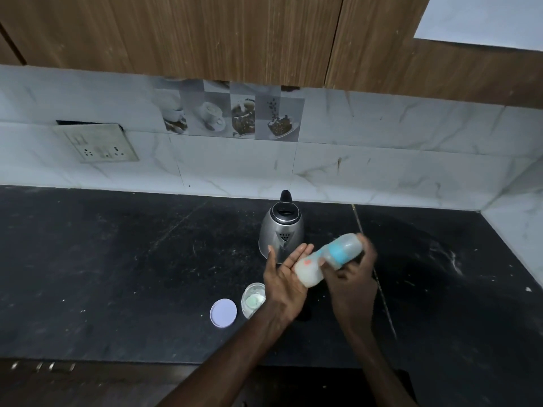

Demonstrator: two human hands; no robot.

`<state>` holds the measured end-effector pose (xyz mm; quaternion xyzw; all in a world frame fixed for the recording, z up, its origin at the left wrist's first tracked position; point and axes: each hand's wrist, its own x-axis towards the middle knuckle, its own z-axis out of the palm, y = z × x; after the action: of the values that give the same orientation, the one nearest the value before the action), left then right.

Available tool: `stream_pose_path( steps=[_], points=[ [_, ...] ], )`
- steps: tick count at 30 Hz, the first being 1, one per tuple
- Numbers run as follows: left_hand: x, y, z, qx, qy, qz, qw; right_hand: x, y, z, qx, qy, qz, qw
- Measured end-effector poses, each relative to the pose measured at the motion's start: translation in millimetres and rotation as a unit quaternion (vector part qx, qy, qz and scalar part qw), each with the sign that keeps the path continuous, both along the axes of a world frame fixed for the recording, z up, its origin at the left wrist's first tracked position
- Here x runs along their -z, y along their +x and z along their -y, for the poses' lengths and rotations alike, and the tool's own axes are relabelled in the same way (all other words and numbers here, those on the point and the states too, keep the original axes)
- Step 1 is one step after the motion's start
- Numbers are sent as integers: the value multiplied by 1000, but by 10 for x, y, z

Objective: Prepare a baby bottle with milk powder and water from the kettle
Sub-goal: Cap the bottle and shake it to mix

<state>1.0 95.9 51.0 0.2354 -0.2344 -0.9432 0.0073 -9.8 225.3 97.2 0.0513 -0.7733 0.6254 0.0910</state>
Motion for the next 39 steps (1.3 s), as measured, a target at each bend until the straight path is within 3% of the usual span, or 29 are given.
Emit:
stream_pose_path(
  steps=[2,6,10,14,20,27,32,35,38,39],
  points=[
    [15,3,17,2,-15,-2,1000,5,-39,-8,63,-46,-17,997],
    [26,23,-16,7,24,9,1000,45,87,65,-49,36,23,998],
    [31,1,-9,1,3,12,1000,59,-9,30,62,-64,-10,996],
    [90,3,-16,8,39,32,999,173,70,78,-66,49,54,995],
    [239,72,5,11,43,56,997,243,-33,-60,-175,57,75,980],
    [213,51,-3,25,59,45,997,154,-169,-119,-241,11,82,967],
    [190,15,7,41,50,14,998,96,-247,-161,-253,46,53,965],
    [231,14,24,34,12,27,999,-151,-412,-278,-201,38,-4,979],
    [260,8,66,30,-13,29,999,-242,-493,-313,-3,-107,-63,992],
    [253,1,73,28,-13,26,999,-206,-473,-258,39,-117,-67,990]
  ],
)
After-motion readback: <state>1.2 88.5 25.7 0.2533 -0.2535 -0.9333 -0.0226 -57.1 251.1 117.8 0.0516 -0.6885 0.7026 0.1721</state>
